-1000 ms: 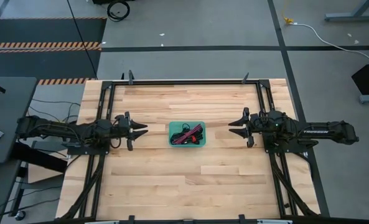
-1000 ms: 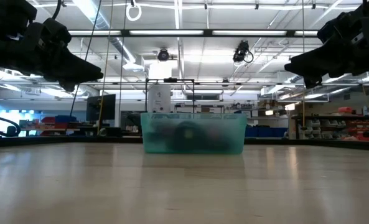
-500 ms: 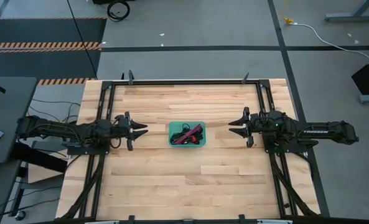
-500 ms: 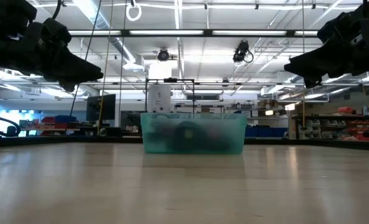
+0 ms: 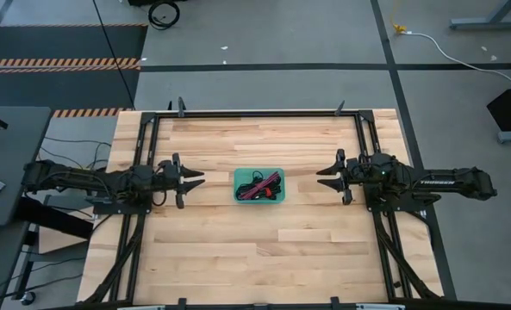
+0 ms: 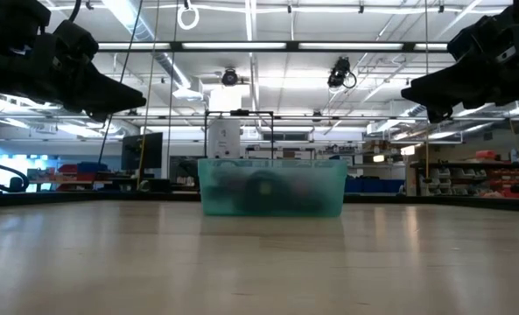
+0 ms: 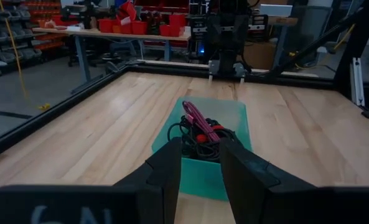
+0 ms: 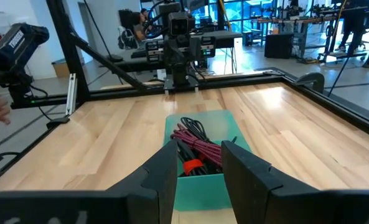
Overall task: Pick and place USB-C Cables
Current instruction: Return to Home Position
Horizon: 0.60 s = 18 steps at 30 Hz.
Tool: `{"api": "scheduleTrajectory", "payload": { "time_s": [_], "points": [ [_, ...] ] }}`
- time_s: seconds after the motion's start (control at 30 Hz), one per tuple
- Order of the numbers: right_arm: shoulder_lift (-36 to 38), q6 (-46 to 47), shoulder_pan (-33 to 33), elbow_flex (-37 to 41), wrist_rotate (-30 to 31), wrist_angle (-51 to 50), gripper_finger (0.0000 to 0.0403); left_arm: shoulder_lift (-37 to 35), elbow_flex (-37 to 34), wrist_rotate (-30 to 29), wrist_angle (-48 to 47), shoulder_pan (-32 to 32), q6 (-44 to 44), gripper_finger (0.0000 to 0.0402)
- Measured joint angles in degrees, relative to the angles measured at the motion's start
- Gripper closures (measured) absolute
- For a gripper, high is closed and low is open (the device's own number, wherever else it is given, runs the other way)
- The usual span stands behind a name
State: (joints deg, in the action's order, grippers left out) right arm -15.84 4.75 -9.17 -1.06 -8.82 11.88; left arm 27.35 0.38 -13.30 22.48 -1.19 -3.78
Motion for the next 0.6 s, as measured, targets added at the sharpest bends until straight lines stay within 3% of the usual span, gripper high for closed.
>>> {"api": "scheduleTrajectory", "payload": {
  "time_s": [0.6],
  "points": [
    [0.00, 1.53, 0.00, 0.00, -0.02, 0.01, 0.0273, 0.00, 0.00, 0.00, -0.04, 0.00, -0.02, 0.0285]
  ]
}}
